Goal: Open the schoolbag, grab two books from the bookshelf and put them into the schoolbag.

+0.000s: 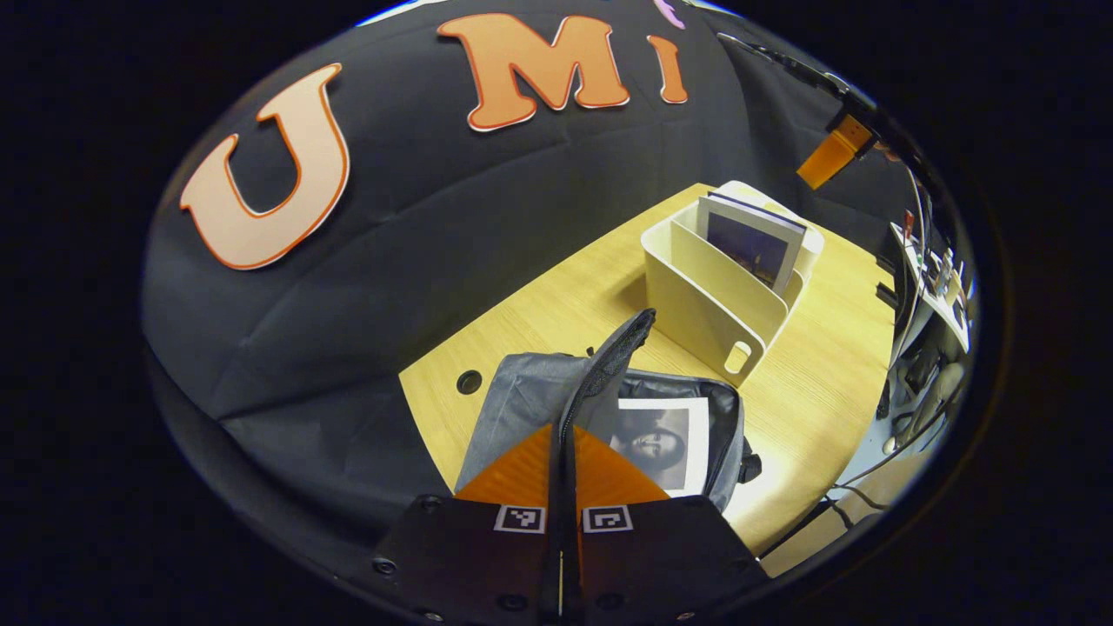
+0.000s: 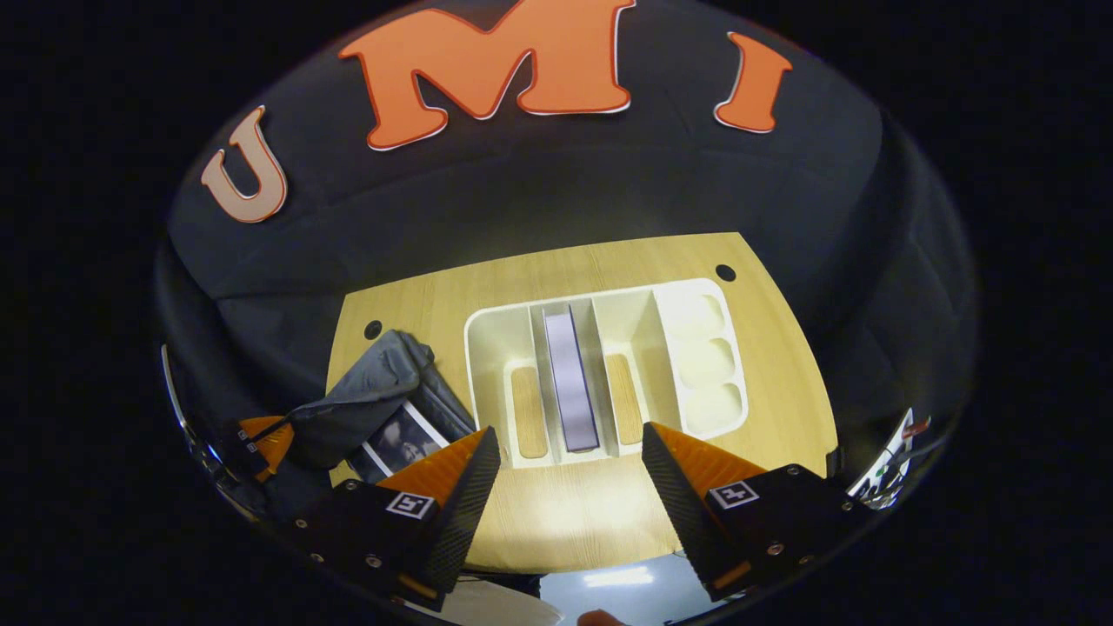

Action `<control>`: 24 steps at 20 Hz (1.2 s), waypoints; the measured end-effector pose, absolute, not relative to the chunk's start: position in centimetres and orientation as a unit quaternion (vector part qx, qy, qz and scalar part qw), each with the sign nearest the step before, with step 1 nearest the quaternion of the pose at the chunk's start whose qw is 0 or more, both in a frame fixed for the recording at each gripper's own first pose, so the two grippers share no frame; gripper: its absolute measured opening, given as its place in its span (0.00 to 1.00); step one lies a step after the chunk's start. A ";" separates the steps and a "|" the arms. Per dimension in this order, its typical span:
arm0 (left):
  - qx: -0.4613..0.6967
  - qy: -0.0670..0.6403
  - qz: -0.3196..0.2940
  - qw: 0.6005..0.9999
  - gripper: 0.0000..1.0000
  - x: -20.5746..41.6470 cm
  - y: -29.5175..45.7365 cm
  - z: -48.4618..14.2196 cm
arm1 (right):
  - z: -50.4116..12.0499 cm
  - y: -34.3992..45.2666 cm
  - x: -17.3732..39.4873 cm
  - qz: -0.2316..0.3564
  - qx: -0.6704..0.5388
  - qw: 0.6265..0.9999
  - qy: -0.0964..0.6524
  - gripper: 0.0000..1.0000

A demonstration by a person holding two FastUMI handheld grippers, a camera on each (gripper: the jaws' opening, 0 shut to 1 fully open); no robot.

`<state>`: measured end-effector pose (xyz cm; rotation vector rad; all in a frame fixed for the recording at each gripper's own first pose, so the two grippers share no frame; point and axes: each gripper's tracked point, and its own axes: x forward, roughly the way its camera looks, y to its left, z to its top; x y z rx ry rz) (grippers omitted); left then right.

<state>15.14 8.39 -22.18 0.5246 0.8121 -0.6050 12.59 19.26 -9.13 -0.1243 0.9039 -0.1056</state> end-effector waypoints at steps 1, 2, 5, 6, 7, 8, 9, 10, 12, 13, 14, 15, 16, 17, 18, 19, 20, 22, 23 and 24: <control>0.246 0.388 -0.282 0.842 0.01 15.0 8.7 -22.2 | -9.3 19.4 13.6 -0.049 -0.065 0.895 0.438 0.99; 0.246 0.390 -0.277 0.843 0.01 15.0 8.9 -22.2 | -9.7 19.5 14.5 -0.046 -0.071 0.893 0.441 0.98; 0.248 0.394 -0.266 0.844 0.01 15.1 9.3 -22.1 | -11.9 19.4 16.4 -0.040 -0.093 0.881 0.462 0.98; 0.248 0.397 -0.263 0.844 0.01 15.2 9.3 -22.3 | -12.7 19.1 17.1 -0.039 -0.102 0.876 0.470 0.99; 0.248 0.399 -0.260 0.844 0.01 15.1 9.3 -22.4 | -13.5 18.9 17.7 -0.039 -0.111 0.871 0.476 0.99; 0.247 0.401 -0.258 0.843 0.01 15.1 9.2 -22.4 | -14.3 18.5 18.4 -0.041 -0.117 0.867 0.482 0.99; 0.247 0.404 -0.257 0.842 0.01 15.1 9.2 -22.4 | -15.1 18.1 19.0 -0.042 -0.124 0.863 0.489 0.99; 0.245 0.407 -0.257 0.842 0.01 14.9 9.0 -22.5 | -15.8 17.8 19.4 -0.042 -0.130 0.857 0.497 0.99; 0.243 0.411 -0.255 0.841 0.01 14.8 8.8 -22.4 | -17.4 17.2 20.1 -0.043 -0.132 0.849 0.510 1.00; 0.243 0.413 -0.255 0.840 0.01 14.7 8.7 -22.6 | -18.0 17.0 20.4 -0.041 -0.129 0.846 0.516 0.99; 0.243 0.415 -0.255 0.839 0.01 14.7 8.5 -22.6 | -18.8 16.9 20.6 -0.040 -0.122 0.842 0.524 0.97; 0.243 0.417 -0.254 0.838 0.01 14.6 8.5 -22.6 | -19.6 17.0 20.7 -0.040 -0.112 0.839 0.531 0.92; 0.246 0.417 -0.253 0.838 0.01 14.7 8.4 -22.7 | -20.3 17.2 20.7 -0.038 -0.100 0.837 0.537 0.77; 0.247 0.418 -0.251 0.837 0.01 14.7 8.6 -22.8 | -20.8 17.2 20.7 -0.039 -0.089 0.835 0.541 0.68; 0.247 0.420 -0.250 0.837 0.01 14.7 8.6 -22.9 | -20.8 17.3 20.7 -0.038 -0.086 0.836 0.541 0.33; 0.245 0.423 -0.249 0.836 0.01 14.6 8.5 -23.0 | -21.1 16.9 21.0 -0.037 -0.091 0.838 0.536 0.38; 0.244 0.424 -0.251 0.835 0.01 14.6 8.3 -23.1 | -20.8 16.3 20.8 -0.042 -0.097 0.839 0.534 0.35; 0.246 0.423 -0.253 0.835 0.01 14.7 8.2 -23.0 | -20.2 16.1 20.3 -0.045 -0.105 0.842 0.527 0.32; 0.248 0.421 -0.255 0.835 0.02 14.7 8.1 -23.0 | -19.6 16.3 20.1 -0.045 -0.103 0.845 0.522 0.32; 0.247 0.420 -0.255 0.835 0.02 14.8 8.0 -23.0 | -19.0 16.3 19.9 -0.044 -0.099 0.849 0.517 0.31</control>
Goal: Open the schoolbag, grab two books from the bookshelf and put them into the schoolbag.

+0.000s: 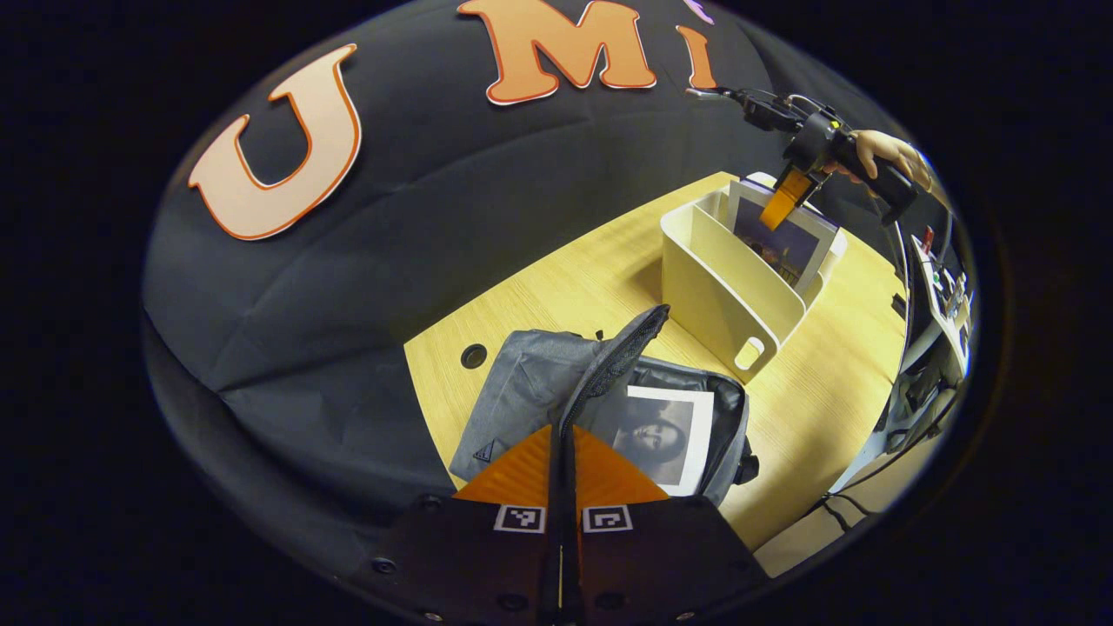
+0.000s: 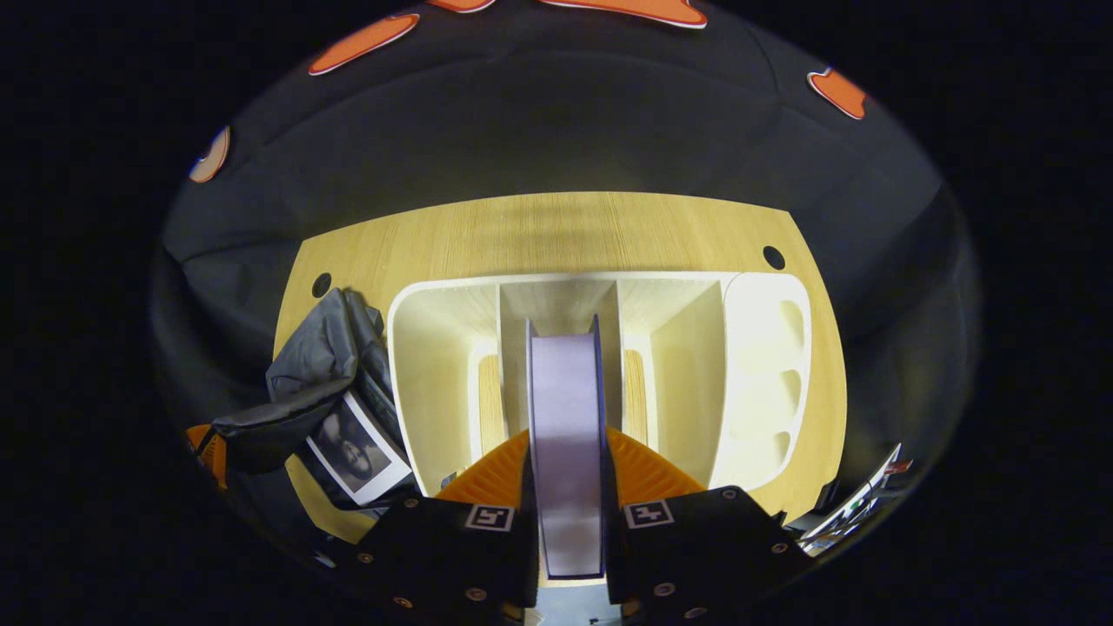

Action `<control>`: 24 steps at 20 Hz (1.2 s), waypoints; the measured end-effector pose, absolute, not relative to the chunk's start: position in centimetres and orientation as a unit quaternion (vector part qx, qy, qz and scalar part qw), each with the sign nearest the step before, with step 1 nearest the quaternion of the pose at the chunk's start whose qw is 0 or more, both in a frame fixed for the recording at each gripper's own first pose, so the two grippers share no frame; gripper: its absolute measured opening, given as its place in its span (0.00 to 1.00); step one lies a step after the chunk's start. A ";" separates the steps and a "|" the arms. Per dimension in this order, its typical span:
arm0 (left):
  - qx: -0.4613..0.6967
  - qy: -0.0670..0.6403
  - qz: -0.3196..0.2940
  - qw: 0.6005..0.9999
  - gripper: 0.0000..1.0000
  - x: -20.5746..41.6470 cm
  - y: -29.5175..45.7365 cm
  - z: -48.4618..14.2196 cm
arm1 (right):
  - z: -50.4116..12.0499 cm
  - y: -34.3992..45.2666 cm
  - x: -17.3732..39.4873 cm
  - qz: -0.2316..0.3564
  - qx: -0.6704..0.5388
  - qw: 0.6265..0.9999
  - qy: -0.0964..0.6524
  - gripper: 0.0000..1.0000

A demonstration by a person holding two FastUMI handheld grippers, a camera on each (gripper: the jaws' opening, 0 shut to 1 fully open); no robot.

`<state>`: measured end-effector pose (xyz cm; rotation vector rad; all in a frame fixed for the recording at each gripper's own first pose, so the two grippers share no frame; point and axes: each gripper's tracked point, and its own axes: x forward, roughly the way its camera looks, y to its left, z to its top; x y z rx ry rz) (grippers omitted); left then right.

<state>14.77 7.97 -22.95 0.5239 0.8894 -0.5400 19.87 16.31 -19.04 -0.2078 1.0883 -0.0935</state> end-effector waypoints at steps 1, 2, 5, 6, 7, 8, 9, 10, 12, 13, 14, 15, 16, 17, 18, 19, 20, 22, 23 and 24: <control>0.246 0.420 -0.256 0.835 0.02 14.6 8.0 -23.1 | -18.6 16.4 19.7 -0.042 -0.095 0.853 0.512 0.31; 0.245 0.420 -0.258 0.835 0.01 14.5 7.9 -23.0 | -18.0 16.5 19.4 -0.044 -0.088 0.856 0.507 0.31; 0.249 0.416 -0.260 0.835 0.01 14.4 8.1 -22.8 | -15.9 16.8 18.2 -0.044 -0.079 0.866 0.492 0.31; 0.251 0.414 -0.260 0.835 0.01 14.5 8.2 -22.7 | -15.3 16.9 17.7 -0.045 -0.075 0.869 0.487 0.31; 0.252 0.413 -0.261 0.835 0.01 14.5 8.2 -22.8 | -14.7 17.1 16.9 -0.045 -0.074 0.871 0.483 0.31; 0.251 0.412 -0.263 0.835 0.01 14.5 8.1 -22.7 | -14.2 17.1 16.0 -0.044 -0.076 0.872 0.481 0.31; 0.251 0.411 -0.267 0.835 0.01 14.3 8.1 -22.7 | -13.6 17.1 15.0 -0.045 -0.078 0.873 0.479 0.31; 0.254 0.407 -0.274 0.833 0.01 14.3 7.9 -22.6 | -13.1 17.2 13.9 -0.044 -0.081 0.875 0.475 0.31; 0.262 0.401 -0.278 0.832 0.01 14.7 8.0 -22.4 | -11.9 17.3 12.0 -0.049 -0.081 0.882 0.462 0.31; 0.266 0.398 -0.283 0.831 0.01 14.9 8.0 -22.3 | -11.5 17.3 10.8 -0.053 -0.080 0.884 0.458 0.31; 0.268 0.396 -0.289 0.830 0.01 14.9 7.8 -22.2 | -11.1 17.2 9.6 -0.058 -0.082 0.885 0.454 0.31; 0.269 0.393 -0.294 0.829 0.01 15.0 7.8 -22.2 | -10.9 17.0 8.2 -0.061 -0.087 0.886 0.452 0.31; 0.270 0.391 -0.299 0.827 0.01 15.1 7.6 -22.2 | -11.0 17.1 6.9 -0.064 -0.090 0.885 0.452 0.31; 0.271 0.389 -0.305 0.826 0.01 15.1 7.6 -22.4 | -11.2 17.3 5.5 -0.067 -0.087 0.885 0.452 0.31; 0.272 0.387 -0.309 0.825 0.01 15.2 7.6 -22.3 | -11.6 17.8 4.2 -0.067 -0.079 0.884 0.455 0.31; 0.274 0.386 -0.313 0.824 0.01 15.3 7.6 -22.4 | -12.2 18.4 2.9 -0.066 -0.068 0.883 0.459 0.31; 0.276 0.384 -0.318 0.822 0.01 15.4 7.6 -22.5 | -12.7 19.0 1.6 -0.065 -0.053 0.882 0.463 0.31; 0.283 0.374 -0.327 0.820 0.01 15.9 7.5 -22.4 | -13.8 19.5 -0.4 -0.075 -0.040 0.882 0.464 0.31; 0.287 0.374 -0.329 0.818 0.01 16.0 7.7 -22.6 | -14.1 19.4 -1.4 -0.081 -0.038 0.882 0.463 0.31; 0.289 0.374 -0.329 0.818 0.01 16.2 7.9 -22.8 | -14.5 19.6 -2.2 -0.084 -0.032 0.881 0.465 0.31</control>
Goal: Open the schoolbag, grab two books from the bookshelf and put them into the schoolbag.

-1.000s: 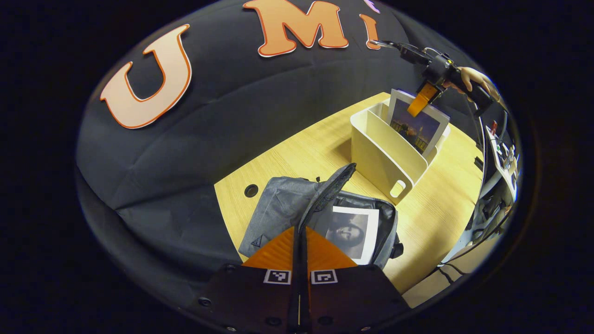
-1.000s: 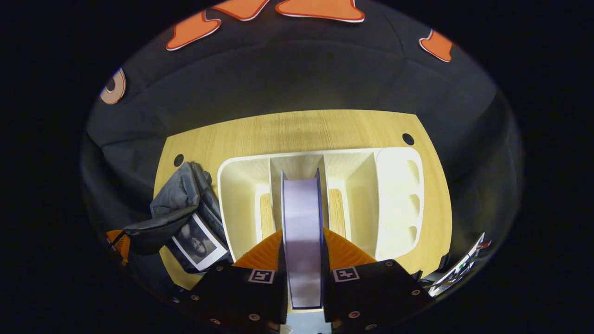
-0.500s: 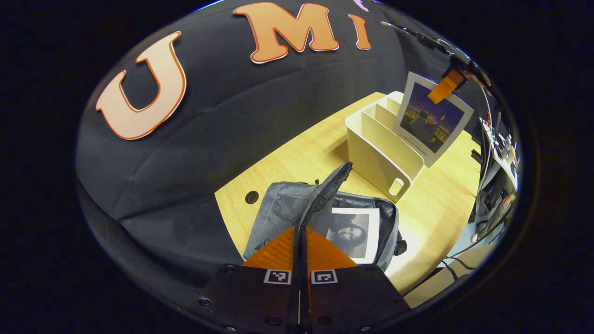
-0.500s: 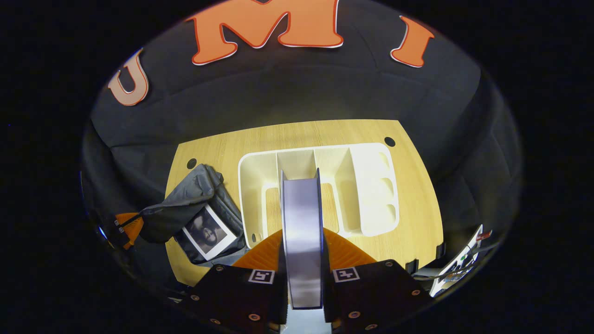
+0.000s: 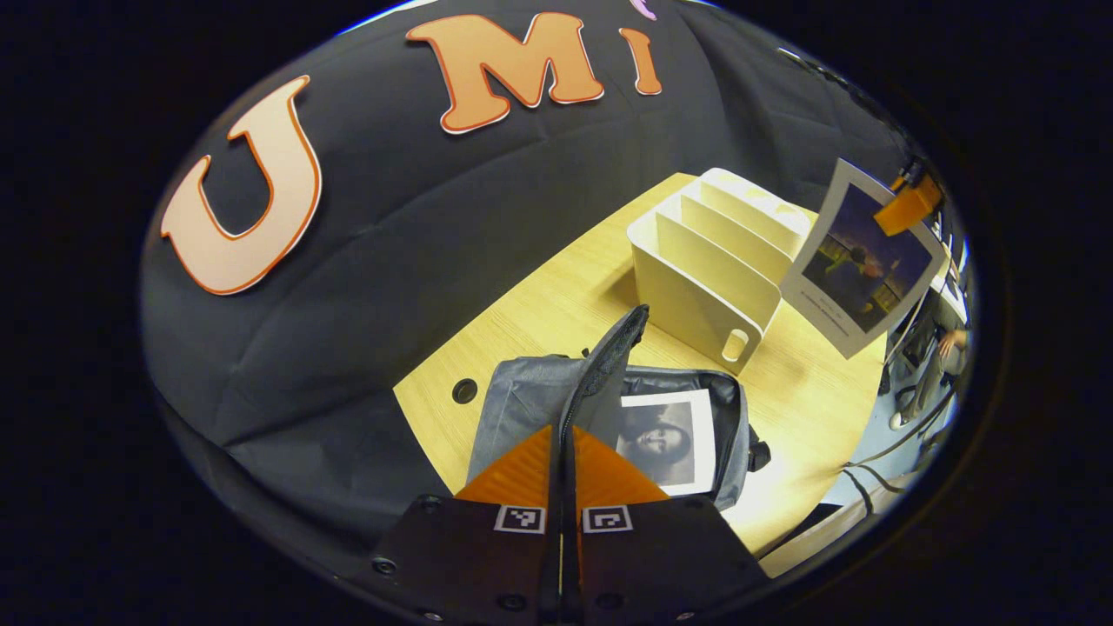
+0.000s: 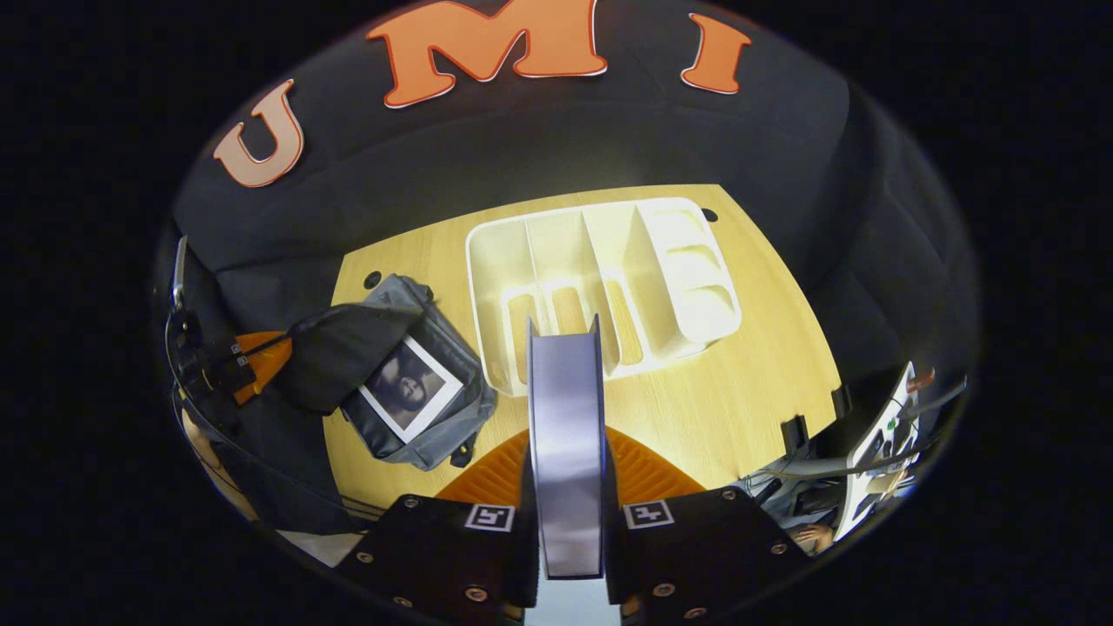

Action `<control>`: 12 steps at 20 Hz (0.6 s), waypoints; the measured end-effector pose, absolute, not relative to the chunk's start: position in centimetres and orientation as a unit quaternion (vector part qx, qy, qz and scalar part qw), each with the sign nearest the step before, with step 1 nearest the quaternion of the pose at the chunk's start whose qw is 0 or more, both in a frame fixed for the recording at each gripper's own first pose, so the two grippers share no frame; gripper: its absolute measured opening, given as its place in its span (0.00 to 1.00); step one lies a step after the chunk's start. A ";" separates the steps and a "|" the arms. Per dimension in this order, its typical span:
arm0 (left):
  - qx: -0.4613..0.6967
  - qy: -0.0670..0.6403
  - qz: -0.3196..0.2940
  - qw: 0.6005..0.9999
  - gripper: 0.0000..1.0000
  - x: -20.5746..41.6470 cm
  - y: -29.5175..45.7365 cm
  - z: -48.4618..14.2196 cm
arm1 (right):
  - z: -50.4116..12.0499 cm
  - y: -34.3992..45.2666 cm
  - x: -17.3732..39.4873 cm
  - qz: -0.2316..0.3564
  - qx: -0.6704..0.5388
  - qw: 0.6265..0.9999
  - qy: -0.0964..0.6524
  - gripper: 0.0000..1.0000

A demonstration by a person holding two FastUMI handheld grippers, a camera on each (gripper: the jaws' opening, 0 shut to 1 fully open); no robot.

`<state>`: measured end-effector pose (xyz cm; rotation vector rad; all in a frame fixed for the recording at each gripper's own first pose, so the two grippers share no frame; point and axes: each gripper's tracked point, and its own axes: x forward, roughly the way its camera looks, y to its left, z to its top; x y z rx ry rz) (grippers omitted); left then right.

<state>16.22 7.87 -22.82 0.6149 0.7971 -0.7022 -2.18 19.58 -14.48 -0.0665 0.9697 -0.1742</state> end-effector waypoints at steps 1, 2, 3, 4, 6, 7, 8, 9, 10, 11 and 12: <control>0.289 0.373 -0.332 0.817 0.02 16.4 7.8 -22.8 | -15.0 20.3 -3.0 -0.081 -0.020 0.880 0.467 0.31; 0.291 0.371 -0.336 0.815 0.02 16.5 7.7 -22.8 | -15.4 20.9 -3.8 -0.080 -0.003 0.879 0.470 0.31; 0.292 0.369 -0.340 0.814 0.02 16.5 7.7 -22.8 | -16.0 21.6 -4.6 -0.076 0.011 0.876 0.476 0.31; 0.292 0.367 -0.345 0.813 0.02 16.4 7.5 -22.8 | -16.4 22.0 -5.1 -0.074 0.022 0.875 0.478 0.31; 0.293 0.366 -0.354 0.809 0.01 16.2 7.3 -22.7 | -17.0 23.1 -5.4 -0.068 0.033 0.877 0.474 0.31; 0.296 0.366 -0.357 0.807 0.01 16.1 7.2 -22.7 | -17.2 23.9 -5.2 -0.061 0.039 0.880 0.470 0.31; 0.299 0.365 -0.359 0.805 0.01 16.1 7.2 -22.7 | -17.4 24.8 -5.0 -0.051 0.050 0.882 0.467 0.31; 0.303 0.365 -0.360 0.804 0.01 16.2 7.3 -22.6 | -17.6 26.0 -4.9 -0.039 0.063 0.882 0.465 0.31; 0.305 0.364 -0.361 0.803 0.01 16.2 7.3 -22.4 | -17.7 27.0 -4.6 -0.025 0.077 0.883 0.463 0.31; 0.308 0.363 -0.362 0.802 0.01 16.2 7.2 -22.5 | -17.8 27.9 -4.4 -0.016 0.089 0.883 0.460 0.31; 0.310 0.362 -0.362 0.801 0.01 16.2 7.2 -22.3 | -18.0 28.7 -4.1 -0.006 0.096 0.883 0.459 0.31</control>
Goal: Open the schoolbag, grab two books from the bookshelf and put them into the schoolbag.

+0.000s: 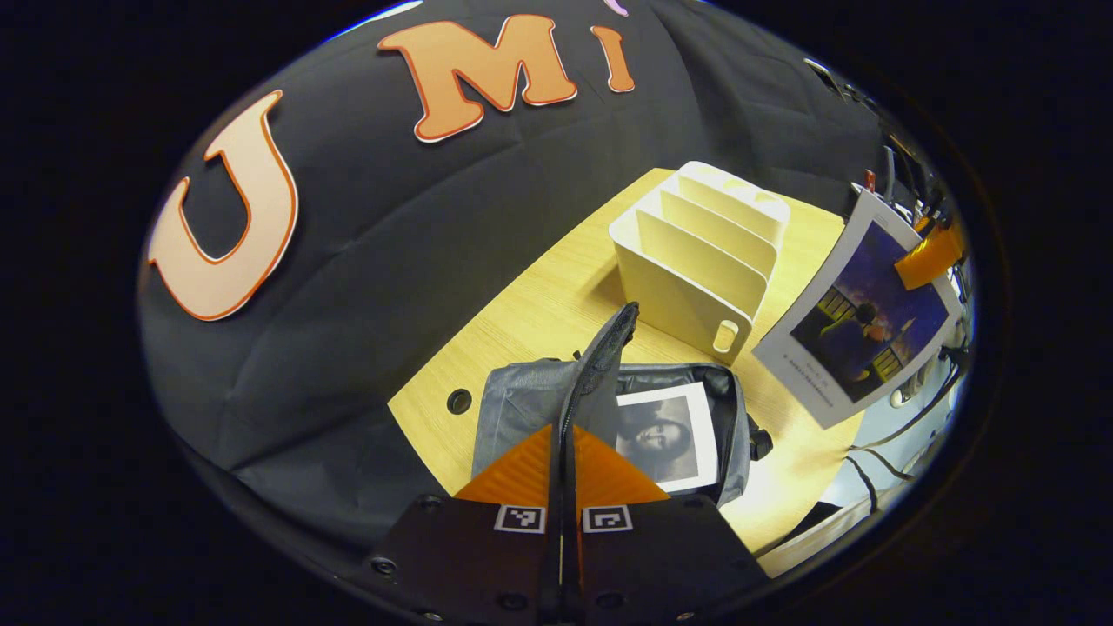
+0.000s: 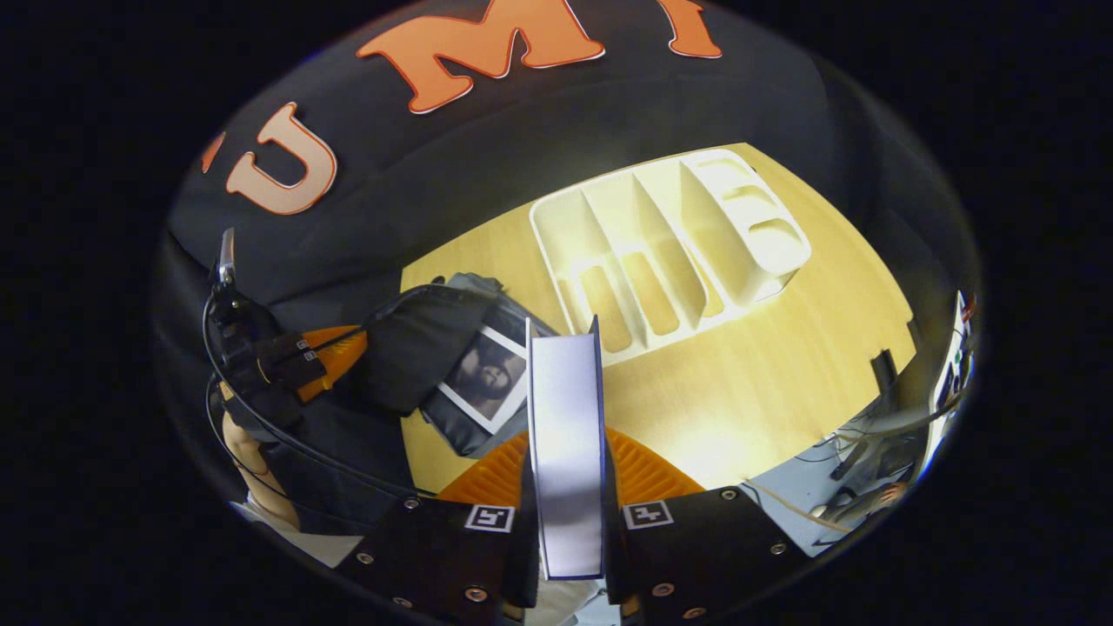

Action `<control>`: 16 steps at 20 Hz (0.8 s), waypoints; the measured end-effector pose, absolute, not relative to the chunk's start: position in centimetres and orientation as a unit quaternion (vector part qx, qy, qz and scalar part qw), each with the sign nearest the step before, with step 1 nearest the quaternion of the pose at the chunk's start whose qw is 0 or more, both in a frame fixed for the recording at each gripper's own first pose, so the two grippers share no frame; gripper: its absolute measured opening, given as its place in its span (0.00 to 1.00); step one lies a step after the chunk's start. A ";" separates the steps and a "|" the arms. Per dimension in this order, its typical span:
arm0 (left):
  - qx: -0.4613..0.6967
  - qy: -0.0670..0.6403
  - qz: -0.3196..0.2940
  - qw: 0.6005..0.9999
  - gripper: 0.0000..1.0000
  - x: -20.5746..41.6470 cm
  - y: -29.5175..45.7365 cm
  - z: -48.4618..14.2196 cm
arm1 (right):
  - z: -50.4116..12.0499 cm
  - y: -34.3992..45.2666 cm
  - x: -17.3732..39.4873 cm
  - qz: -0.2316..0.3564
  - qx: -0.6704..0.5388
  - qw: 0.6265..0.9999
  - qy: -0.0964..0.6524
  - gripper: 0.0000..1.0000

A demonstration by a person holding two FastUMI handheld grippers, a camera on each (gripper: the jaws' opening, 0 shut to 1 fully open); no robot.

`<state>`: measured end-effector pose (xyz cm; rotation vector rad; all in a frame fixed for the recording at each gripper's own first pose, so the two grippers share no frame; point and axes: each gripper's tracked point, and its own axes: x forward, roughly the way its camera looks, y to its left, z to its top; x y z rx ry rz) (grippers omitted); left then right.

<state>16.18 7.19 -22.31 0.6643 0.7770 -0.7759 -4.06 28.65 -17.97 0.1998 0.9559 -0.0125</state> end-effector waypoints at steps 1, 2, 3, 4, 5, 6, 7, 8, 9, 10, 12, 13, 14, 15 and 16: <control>0.311 0.362 -0.362 0.801 0.01 16.2 7.3 -22.1 | -18.2 29.3 -3.5 0.004 0.103 0.884 0.457 0.31; 0.312 0.362 -0.363 0.800 0.02 16.1 7.1 -22.0 | -18.3 30.0 -3.0 0.013 0.113 0.885 0.451 0.31; 0.314 0.362 -0.363 0.799 0.01 16.0 7.2 -22.0 | -18.5 30.7 -2.3 0.021 0.127 0.886 0.445 0.31; 0.317 0.362 -0.363 0.798 0.01 16.0 7.1 -21.9 | -18.9 31.2 -1.4 0.029 0.145 0.886 0.439 0.31; 0.320 0.361 -0.362 0.798 0.01 16.0 7.2 -21.7 | -19.4 31.9 -0.8 0.037 0.166 0.885 0.434 0.31; 0.322 0.361 -0.360 0.798 0.01 16.0 7.2 -21.7 | -19.7 32.2 -0.3 0.043 0.189 0.882 0.429 0.31; 0.324 0.359 -0.359 0.798 0.01 16.0 7.2 -21.4 | -20.5 32.5 0.3 0.047 0.213 0.878 0.427 0.31; 0.325 0.359 -0.358 0.799 0.01 16.0 7.1 -21.3 | -21.3 32.8 1.3 0.047 0.239 0.873 0.422 0.31; 0.324 0.360 -0.355 0.800 0.01 16.0 7.0 -21.2 | -21.9 33.0 2.3 0.048 0.266 0.870 0.413 0.31; 0.322 0.361 -0.353 0.801 0.01 16.0 6.8 -21.1 | -22.4 33.3 3.2 0.048 0.295 0.866 0.401 0.31; 0.329 0.358 -0.350 0.801 0.01 16.1 6.6 -20.5 | -23.6 33.5 4.5 0.045 0.343 0.857 0.383 0.30; 0.335 0.354 -0.349 0.800 0.01 16.2 6.4 -20.3 | -24.2 33.6 4.7 0.042 0.357 0.854 0.376 0.31; 0.339 0.351 -0.349 0.800 0.02 16.2 6.2 -19.9 | -25.0 33.4 5.0 0.038 0.364 0.854 0.370 0.30; 0.342 0.350 -0.350 0.799 0.01 16.1 5.9 -19.7 | -26.0 33.7 5.3 0.036 0.373 0.851 0.368 0.30; 0.345 0.348 -0.351 0.798 0.01 16.1 5.6 -19.5 | -26.7 34.4 5.8 0.042 0.391 0.844 0.365 0.31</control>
